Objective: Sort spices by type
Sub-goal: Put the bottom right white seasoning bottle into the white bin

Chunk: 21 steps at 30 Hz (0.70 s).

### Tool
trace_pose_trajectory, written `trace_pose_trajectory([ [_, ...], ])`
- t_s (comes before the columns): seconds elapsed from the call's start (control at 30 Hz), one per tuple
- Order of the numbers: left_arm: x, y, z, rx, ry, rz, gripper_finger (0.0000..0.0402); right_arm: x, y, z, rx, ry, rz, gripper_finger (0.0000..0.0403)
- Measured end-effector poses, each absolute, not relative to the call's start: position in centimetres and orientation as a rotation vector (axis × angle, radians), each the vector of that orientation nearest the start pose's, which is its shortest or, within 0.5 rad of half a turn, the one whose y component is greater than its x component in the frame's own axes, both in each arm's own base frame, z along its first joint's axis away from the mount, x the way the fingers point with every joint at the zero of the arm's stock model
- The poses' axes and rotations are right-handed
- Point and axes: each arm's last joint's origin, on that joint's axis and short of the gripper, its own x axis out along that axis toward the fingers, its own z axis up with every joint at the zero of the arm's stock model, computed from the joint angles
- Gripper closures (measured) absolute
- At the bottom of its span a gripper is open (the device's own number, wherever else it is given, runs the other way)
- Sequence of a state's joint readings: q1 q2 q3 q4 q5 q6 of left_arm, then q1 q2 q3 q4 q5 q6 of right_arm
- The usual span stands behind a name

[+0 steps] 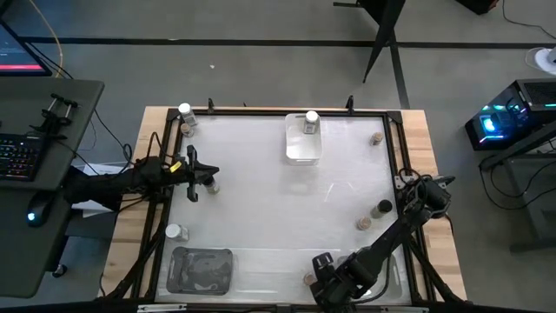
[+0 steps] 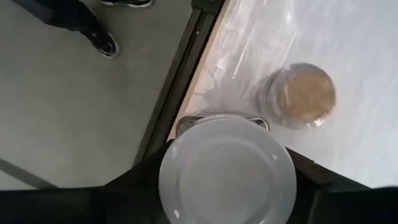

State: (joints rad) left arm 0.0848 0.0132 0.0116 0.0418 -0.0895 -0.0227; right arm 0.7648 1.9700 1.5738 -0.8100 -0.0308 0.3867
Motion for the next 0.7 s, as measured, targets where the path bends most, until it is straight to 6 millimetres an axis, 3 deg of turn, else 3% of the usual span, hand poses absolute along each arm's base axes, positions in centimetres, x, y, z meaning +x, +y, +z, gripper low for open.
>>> trace_pose_trajectory([
  [0.2,9.7,1.1,17.0,-0.023,-0.042,0.174,0.0401,28.3,25.0,30.4,-0.052,1.132,0.395,0.0207],
  [0.4,9.7,1.1,17.0,-0.023,-0.042,0.174,0.0401,29.5,19.8,39.9,0.115,0.63,0.095,0.0207],
  [0.53,9.7,1.1,17.0,-0.023,-0.042,0.174,0.0401,31.0,16.0,44.2,0.272,0.309,-0.014,0.0207],
  [0.7,9.7,1.1,17.0,-0.023,-0.042,0.174,0.0401,32.3,12.2,47.9,0.413,0.013,-0.009,0.0207],
])
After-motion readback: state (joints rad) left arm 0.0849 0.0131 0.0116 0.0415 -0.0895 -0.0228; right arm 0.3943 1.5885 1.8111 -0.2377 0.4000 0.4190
